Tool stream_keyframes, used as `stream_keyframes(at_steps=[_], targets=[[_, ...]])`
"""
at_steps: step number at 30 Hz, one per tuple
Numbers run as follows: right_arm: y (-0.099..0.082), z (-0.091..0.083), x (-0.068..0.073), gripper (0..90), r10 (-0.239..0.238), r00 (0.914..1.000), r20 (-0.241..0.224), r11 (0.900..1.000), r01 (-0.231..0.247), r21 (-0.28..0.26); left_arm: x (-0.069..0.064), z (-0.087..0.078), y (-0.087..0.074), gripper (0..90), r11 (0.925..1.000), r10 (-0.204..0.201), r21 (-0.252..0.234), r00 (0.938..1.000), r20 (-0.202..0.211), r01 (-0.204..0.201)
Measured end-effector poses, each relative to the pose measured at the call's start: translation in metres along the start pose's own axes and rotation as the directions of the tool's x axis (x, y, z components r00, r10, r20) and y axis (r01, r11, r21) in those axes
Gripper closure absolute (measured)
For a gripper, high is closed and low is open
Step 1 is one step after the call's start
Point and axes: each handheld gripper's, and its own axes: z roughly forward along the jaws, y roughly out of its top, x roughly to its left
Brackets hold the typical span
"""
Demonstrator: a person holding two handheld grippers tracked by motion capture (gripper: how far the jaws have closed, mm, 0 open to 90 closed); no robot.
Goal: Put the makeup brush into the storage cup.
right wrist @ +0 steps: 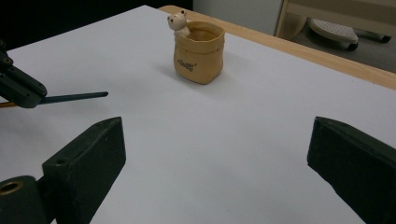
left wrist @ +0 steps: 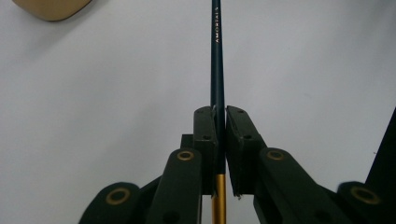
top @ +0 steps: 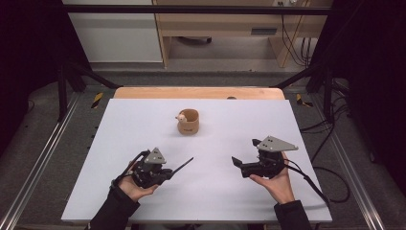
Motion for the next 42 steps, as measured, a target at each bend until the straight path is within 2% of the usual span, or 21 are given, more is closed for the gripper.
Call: stream_keyframes(at_steps=[10,22,26,33,42], targets=[[0.006,0.003,0.009,5.3,-0.034,0.9992,-0.019,0.9992,0.035,0.021,-0.002,0.006,0.007,83.0,0.9998,0.018,-0.004,0.9989,0.042,-0.018],[0.010,0.012,0.019,6.5,-0.103,0.9937,-0.043,0.9921,0.106,0.067,-0.005,0.012,0.022,83.0,0.9971,0.069,0.026,0.9947,0.076,-0.072],[0.014,0.013,0.024,6.7,-0.140,0.9886,-0.055,0.9860,0.144,0.084,-0.005,0.013,0.026,83.0,0.9951,0.086,0.043,0.9928,0.084,-0.090],[0.017,0.017,0.032,7.0,-0.176,0.9811,-0.081,0.9769,0.184,0.108,-0.006,0.015,0.030,83.0,0.9925,0.102,0.057,0.9897,0.101,-0.108],[0.021,0.022,0.046,7.8,-0.239,0.9617,-0.134,0.9578,0.256,0.130,-0.008,0.015,0.034,83.0,0.9904,0.118,0.059,0.9857,0.121,-0.125]])
